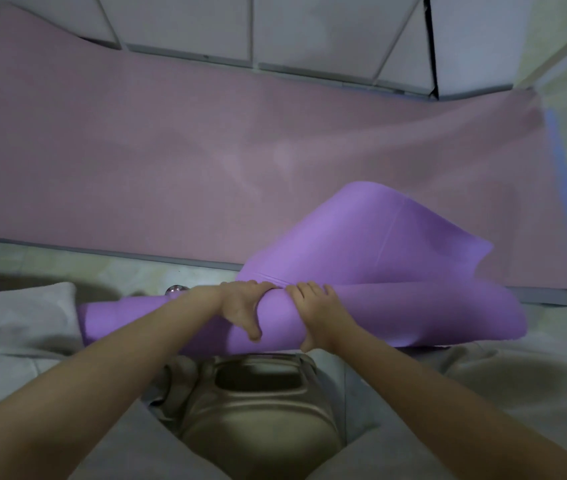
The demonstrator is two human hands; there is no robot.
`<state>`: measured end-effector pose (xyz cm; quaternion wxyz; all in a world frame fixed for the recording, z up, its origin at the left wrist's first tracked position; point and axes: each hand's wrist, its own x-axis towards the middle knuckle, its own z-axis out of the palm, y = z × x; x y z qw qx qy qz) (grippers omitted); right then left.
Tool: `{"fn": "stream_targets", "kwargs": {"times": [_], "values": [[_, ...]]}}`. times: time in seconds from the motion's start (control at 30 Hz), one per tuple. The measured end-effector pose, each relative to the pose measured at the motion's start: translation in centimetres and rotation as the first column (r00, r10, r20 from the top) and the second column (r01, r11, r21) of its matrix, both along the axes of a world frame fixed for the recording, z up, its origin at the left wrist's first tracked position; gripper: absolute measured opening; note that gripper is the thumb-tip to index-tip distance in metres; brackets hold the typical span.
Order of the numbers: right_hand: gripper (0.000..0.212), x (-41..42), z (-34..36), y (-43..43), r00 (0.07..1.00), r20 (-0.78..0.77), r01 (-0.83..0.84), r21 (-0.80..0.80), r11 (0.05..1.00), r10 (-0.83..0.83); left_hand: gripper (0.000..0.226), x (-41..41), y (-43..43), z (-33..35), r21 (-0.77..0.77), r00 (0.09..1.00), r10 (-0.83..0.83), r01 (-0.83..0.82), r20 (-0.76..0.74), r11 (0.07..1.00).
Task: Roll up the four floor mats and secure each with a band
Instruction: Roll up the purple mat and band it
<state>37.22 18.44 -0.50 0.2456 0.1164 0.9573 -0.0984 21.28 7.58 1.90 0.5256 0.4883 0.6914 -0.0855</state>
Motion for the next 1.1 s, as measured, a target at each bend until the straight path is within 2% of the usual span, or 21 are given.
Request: {"fn": "stream_targets", "kwargs": {"times": [0.07,0.17,0.27,0.43,0.6,0.7,0.77,0.83,0.87,0.97,1.1], "values": [[0.107,-0.6,-0.1,0.5,0.997,0.056,-0.049,-0.031,0.998,0.051,0.112,1.3,-1.5,-0.1,0.076,0.976,-0.076,0.093,-0.202,0.993],[0.095,-1.7,-0.1,1.2,0.989,0.105,-0.093,-0.074,0.993,0.101,0.121,4.4,-3.9,-0.5,0.135,0.860,-0.085,0.176,-0.503,0.975],[0.098,-3.2,0.6,2.1,0.982,0.166,-0.063,-0.143,0.988,0.087,0.131,6.1,-5.2,-1.1,0.170,0.801,-0.013,0.142,-0.599,0.975],[0.105,-4.6,1.5,3.2,0.946,0.315,-0.017,-0.188,0.982,0.077,0.135,4.1,-4.4,-1.9,0.266,0.852,-0.007,0.171,-0.523,0.949],[0.109,-3.4,1.4,3.2,0.948,0.319,0.065,-0.224,0.972,0.010,0.111,3.3,-3.1,-2.4,0.281,0.878,-0.042,0.198,-0.477,0.939],[0.109,-1.9,1.1,1.3,0.974,0.221,-0.036,-0.086,0.996,0.055,0.109,2.8,-2.7,-2.6,0.229,0.897,-0.053,0.168,-0.440,0.959],[0.121,-0.5,0.5,-0.6,0.983,0.163,-0.098,0.058,0.993,0.088,0.110,2.4,-2.6,-2.9,0.174,0.918,-0.065,0.143,-0.391,0.974],[0.137,0.8,-0.4,-2.0,0.990,0.142,-0.039,0.119,0.992,0.022,0.111,2.3,-2.3,-2.8,0.132,0.940,-0.098,0.148,-0.326,0.980],[0.138,1.2,-0.9,-2.3,0.993,0.118,-0.019,0.105,0.994,0.007,0.111,2.3,-2.2,-2.8,0.114,0.953,-0.111,0.148,-0.283,0.982],[0.120,1.2,-1.8,-1.4,0.993,0.118,-0.002,0.009,1.000,0.001,0.111,1.8,-1.9,-2.9,0.060,0.984,-0.095,0.105,-0.151,0.993],[0.100,-1.0,-1.6,0.1,0.967,0.224,-0.105,-0.102,0.989,0.125,0.110,1.1,-1.3,-2.9,0.008,0.996,-0.049,0.050,-0.068,0.999]]}}
